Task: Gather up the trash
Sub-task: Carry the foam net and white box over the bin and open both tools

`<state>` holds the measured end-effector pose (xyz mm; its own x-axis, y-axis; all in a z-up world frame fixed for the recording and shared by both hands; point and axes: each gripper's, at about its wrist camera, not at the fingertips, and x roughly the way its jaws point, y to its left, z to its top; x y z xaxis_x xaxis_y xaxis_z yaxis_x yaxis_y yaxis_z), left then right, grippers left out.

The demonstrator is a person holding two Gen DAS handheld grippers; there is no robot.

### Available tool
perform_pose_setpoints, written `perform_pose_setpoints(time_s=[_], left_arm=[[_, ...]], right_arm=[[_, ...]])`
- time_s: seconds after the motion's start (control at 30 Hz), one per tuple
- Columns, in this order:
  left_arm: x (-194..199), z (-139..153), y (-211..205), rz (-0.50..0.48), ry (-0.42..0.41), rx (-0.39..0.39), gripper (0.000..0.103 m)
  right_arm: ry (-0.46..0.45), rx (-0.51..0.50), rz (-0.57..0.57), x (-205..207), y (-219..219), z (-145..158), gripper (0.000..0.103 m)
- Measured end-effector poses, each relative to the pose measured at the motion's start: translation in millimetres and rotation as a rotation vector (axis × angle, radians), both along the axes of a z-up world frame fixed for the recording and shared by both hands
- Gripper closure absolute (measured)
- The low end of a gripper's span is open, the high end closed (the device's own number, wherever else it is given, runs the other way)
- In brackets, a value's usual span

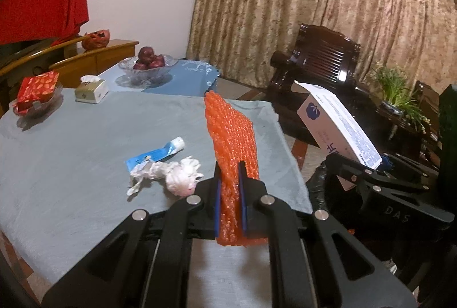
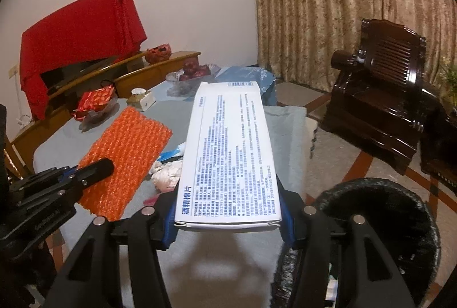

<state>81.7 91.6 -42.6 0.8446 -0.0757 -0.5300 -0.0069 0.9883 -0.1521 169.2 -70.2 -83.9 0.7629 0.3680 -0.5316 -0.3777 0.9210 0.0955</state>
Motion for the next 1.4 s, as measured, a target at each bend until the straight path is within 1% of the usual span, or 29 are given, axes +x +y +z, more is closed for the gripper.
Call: perform_pose_setpoints(time_s=[0.17,0.37,0.73,0.97,1.17,1.4], left_arm=[[0,7,-15,-0.040,-0.016,0.005,0.094],[-1,13,-44,-0.101,-0.029,0.010,0.094],[5,13,-100,-0.221,-0.040,0.028,0.094],[15,4,-135,-0.290,-0.026,0.038,0.094],[27,-10,-163,-0.351,-0.001,0.047,0.094],[40,-29,-196,-0.422,0.029,0.065,0.093]], right_arm=[[-0.009,0.007,-0.041,-10,-22,4,0.048],[-0.015,0.008,-0.091,-19,-47,7,0.048],[-0.017,0.016,-0.209,-36,-102,3,0.048],[-0.007,0.008,-0.289,-43,-138,-2,0.048],[0.006,-0.002,-0.345,-46,-161,-8,0.048],[0.045,-0.019,-0.406,-42,-186,-21,0.048]])
